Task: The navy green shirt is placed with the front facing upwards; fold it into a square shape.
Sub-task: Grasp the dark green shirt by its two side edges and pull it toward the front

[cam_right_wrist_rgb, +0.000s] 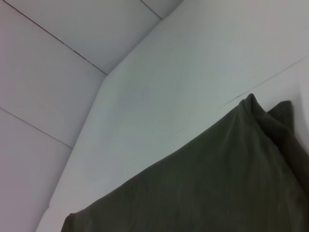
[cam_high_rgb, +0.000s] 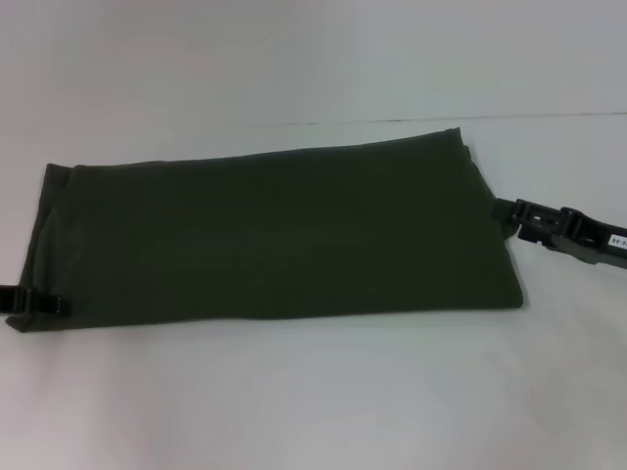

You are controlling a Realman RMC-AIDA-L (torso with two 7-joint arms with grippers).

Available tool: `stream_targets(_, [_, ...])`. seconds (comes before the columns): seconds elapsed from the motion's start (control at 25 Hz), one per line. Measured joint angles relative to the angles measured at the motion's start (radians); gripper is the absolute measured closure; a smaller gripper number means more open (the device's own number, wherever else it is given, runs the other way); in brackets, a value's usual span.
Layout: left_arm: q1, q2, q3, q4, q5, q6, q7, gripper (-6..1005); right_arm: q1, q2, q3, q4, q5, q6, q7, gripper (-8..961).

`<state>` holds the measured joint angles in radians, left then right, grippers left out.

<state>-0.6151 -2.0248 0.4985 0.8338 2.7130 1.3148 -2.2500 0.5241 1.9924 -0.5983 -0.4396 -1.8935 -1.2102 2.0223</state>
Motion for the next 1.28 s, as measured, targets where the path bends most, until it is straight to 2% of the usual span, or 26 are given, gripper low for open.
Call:
stream_targets(0.08, [0.000, 0.000, 0.000, 0.000, 0.001, -0.004, 0.000, 283, 0.001, 0.000, 0.000, -0.001, 0.000, 0.000, 0.000, 53])
stream_targets(0.2, [-0.001, 0.000, 0.000, 0.001, 0.001, -0.005, 0.000, 529, 0.002, 0.000, 0.000, -0.001, 0.000, 0.000, 0.000, 54])
stream_targets(0.64, [-0.003, 0.000, 0.011, 0.002, 0.009, -0.019, 0.000, 961, 0.005, -0.004, 0.000, -0.001, 0.001, 0.000, 0.005, 54])
stream_targets(0.84, [-0.003, 0.000, 0.011, 0.002, 0.009, -0.021, 0.000, 963, 0.011, -0.012, 0.000, -0.002, -0.005, -0.004, 0.034, 54])
stream_targets(1.0, [-0.006, 0.001, 0.009, 0.002, 0.007, -0.018, 0.000, 964, 0.020, -0.032, -0.003, -0.056, -0.062, -0.027, 0.153, 56])
stream_targets(1.04, [-0.006, 0.002, 0.009, 0.002, 0.007, -0.016, 0.000, 965, 0.030, -0.042, -0.008, -0.117, -0.122, -0.052, 0.253, 56])
stream_targets(1.08, [-0.006, 0.002, 0.009, 0.002, 0.007, -0.016, 0.000, 965, 0.030, -0.042, -0.008, -0.117, -0.122, -0.052, 0.253, 57])
stream_targets(1.16, [-0.006, 0.002, 0.009, 0.002, 0.006, -0.015, 0.002, 965, 0.047, -0.056, -0.010, -0.170, -0.194, -0.077, 0.344, 58])
stream_targets(1.24, [-0.006, 0.002, 0.010, 0.002, 0.005, -0.014, 0.003, 966, 0.086, -0.081, -0.017, -0.214, -0.325, -0.116, 0.464, 59])
stream_targets(1.28, [-0.006, 0.002, 0.010, 0.002, 0.005, -0.014, 0.004, 966, 0.086, -0.081, -0.017, -0.214, -0.325, -0.116, 0.464, 60])
